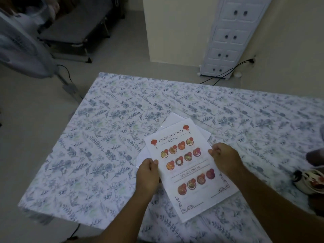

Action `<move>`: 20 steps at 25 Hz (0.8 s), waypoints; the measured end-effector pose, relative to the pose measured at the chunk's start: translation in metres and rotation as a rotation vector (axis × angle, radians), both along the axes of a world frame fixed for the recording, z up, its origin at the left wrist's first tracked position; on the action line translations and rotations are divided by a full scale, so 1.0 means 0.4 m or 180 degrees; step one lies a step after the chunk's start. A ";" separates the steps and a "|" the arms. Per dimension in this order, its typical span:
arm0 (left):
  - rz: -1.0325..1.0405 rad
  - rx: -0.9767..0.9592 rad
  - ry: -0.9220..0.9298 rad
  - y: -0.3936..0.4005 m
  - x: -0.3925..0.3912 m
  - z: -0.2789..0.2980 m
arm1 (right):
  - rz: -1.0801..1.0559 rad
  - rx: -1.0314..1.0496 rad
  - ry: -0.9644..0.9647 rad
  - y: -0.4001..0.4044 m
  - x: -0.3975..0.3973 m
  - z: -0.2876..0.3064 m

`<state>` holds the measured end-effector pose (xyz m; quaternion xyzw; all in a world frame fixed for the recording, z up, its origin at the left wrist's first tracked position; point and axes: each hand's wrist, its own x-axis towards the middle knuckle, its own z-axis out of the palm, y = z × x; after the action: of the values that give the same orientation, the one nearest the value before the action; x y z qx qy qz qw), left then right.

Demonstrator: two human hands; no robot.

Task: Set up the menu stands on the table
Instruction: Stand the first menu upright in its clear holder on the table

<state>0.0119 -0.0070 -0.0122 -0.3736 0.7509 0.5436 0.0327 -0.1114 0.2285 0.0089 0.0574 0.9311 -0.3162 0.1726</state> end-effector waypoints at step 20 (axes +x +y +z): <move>-0.1019 -0.0245 0.1741 0.423 -0.075 0.149 | -0.1519 -0.1473 0.1455 0.486 0.213 0.004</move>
<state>-0.0179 0.1621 0.0475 -0.0917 0.8011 0.5830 -0.0995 -0.0263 0.4228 0.0104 0.1598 0.8102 -0.5533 -0.1088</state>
